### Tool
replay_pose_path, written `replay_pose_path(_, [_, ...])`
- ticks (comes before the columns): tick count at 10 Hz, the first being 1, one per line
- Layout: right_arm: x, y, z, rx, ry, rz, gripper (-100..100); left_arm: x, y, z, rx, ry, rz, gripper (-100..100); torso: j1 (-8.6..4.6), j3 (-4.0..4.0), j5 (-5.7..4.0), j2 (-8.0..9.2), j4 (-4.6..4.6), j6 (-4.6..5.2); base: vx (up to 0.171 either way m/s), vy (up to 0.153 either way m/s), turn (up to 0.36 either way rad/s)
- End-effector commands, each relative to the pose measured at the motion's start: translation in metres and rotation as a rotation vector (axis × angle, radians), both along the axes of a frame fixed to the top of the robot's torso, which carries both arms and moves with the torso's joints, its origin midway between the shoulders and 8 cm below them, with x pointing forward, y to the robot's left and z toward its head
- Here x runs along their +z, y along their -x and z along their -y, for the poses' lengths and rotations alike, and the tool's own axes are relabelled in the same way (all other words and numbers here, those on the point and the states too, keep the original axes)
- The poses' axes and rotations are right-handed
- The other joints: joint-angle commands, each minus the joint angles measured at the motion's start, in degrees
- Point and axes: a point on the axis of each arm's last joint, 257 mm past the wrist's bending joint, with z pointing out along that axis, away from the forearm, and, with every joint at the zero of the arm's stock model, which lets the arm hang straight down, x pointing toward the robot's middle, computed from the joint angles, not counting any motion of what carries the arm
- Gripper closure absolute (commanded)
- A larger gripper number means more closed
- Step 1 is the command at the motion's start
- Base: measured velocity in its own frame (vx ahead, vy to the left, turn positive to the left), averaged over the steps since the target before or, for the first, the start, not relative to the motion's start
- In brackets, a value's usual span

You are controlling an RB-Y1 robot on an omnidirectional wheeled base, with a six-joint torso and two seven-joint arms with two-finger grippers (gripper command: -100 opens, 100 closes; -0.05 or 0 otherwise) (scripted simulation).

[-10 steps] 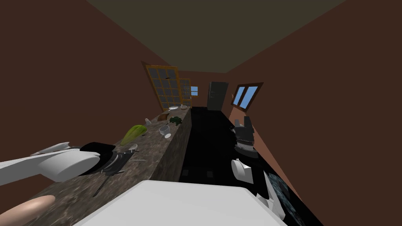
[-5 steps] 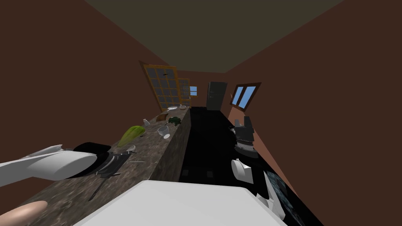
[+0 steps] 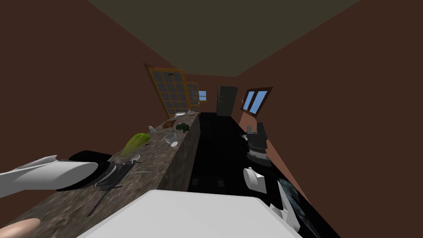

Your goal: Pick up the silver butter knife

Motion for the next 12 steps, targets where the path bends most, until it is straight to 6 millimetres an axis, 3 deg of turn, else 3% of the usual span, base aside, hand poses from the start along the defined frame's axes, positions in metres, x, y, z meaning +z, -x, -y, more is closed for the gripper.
replay_pose_path(1, [0.000,0.000,0.000,0.000,0.000,0.000,0,0.001,0.003,-0.002,0.002,0.008,-0.007,-100,0.00,0.00,0.00,0.00,0.00,0.00,0.003,-0.009,-0.032])
replay_pose_path(10, [0.000,0.000,0.000,0.000,0.000,0.000,0,0.005,0.016,-0.011,0.022,0.043,-0.017,-100,0.05,0.00,0.01,0.00,0.00,0.00,0.002,-0.004,-0.026])
replay_pose_path(11, [0.000,0.000,0.000,0.000,0.000,0.000,0,0.005,0.016,-0.011,0.020,0.043,-0.018,0,0.05,0.00,0.01,0.00,0.00,-0.01,0.000,0.000,0.000])
replay_pose_path(12, [0.000,0.000,0.000,0.000,0.000,0.000,0,0.001,0.014,-0.003,0.003,0.039,-0.018,-100,0.03,0.00,0.01,0.00,0.00,-0.01,0.028,0.021,0.111])
